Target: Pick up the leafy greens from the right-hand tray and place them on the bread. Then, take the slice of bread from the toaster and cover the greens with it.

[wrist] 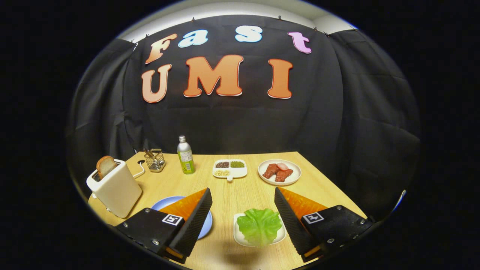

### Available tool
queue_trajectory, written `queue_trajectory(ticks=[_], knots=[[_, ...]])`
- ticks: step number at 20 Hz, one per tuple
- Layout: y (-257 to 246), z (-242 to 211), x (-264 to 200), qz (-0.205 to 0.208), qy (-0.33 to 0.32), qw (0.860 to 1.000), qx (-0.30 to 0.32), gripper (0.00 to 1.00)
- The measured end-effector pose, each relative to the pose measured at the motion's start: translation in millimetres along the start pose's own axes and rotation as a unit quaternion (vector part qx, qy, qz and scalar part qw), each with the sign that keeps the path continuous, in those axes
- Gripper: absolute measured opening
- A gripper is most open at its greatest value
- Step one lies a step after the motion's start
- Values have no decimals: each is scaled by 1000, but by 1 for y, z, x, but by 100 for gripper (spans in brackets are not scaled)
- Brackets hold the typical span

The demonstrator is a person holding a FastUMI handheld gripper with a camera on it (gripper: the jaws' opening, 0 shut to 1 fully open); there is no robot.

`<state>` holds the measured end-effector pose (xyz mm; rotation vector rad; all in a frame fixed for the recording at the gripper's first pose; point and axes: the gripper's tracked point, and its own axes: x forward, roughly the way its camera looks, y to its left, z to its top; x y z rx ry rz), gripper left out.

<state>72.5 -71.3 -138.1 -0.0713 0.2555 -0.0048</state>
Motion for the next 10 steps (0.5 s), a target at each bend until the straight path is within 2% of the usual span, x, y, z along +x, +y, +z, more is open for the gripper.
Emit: queue_trajectory(ticks=[10], knots=[[-26,-67,49,14,74,997,-34,100]])
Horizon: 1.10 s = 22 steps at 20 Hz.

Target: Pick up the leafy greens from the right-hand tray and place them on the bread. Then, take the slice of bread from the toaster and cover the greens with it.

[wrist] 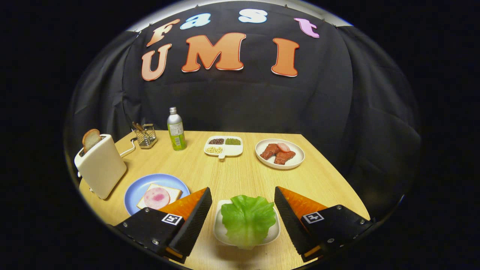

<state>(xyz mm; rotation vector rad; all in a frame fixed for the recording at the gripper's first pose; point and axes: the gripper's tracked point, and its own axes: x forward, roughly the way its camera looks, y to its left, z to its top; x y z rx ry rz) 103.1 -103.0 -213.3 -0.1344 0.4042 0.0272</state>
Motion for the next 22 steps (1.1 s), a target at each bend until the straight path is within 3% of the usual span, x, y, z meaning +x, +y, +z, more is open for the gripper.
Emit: queue_trajectory(ticks=[16,22], knots=[[-6,-89,40,21,122,992,-27,100],[-9,-99,42,18,138,990,-24,100]])
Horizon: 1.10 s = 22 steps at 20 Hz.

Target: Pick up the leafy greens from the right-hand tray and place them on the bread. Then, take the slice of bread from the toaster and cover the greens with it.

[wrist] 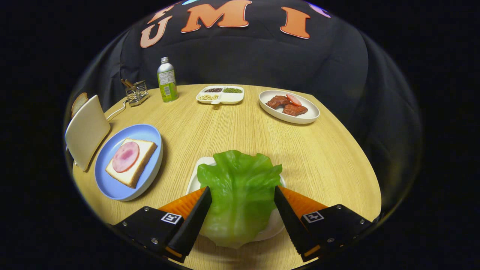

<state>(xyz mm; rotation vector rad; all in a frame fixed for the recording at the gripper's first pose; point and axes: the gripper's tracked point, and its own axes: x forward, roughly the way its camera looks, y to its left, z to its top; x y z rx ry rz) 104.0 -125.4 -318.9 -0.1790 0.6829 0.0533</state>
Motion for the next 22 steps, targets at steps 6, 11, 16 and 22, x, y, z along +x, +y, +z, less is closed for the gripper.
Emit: queue_trajectory(ticks=[6,11,16,22], knots=[[10,-4,3,17,12,1000,5,85],[21,-4,3,27,20,999,10,52],[20,-5,2,14,33,999,20,7],[17,14,-20,-3,15,1000,-7,1]])
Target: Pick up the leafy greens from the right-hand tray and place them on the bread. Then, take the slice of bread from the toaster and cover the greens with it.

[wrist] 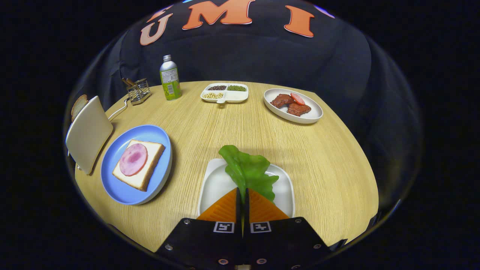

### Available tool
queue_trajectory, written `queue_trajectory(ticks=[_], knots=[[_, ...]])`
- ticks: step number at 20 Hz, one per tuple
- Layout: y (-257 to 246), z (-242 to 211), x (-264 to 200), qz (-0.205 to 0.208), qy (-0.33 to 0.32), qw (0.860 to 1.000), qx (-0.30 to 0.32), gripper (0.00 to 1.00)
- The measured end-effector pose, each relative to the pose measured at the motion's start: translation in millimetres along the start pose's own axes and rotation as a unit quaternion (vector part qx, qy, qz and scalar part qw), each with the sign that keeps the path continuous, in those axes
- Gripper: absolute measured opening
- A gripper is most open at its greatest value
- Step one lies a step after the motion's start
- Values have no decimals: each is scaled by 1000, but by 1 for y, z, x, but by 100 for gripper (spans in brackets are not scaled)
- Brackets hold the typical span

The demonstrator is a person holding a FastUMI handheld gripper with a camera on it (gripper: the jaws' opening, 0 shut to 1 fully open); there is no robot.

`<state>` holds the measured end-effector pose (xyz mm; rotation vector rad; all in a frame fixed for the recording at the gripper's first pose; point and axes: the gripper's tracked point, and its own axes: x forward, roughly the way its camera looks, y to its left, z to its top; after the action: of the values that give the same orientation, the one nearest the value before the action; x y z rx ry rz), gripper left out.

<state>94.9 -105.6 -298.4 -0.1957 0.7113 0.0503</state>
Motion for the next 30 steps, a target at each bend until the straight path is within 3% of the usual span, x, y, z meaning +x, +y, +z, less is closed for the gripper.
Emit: queue_trajectory(ticks=[12,30], knots=[[26,47,-61,-1,-55,998,1,1],[150,75,-82,34,-73,996,-37,2]])
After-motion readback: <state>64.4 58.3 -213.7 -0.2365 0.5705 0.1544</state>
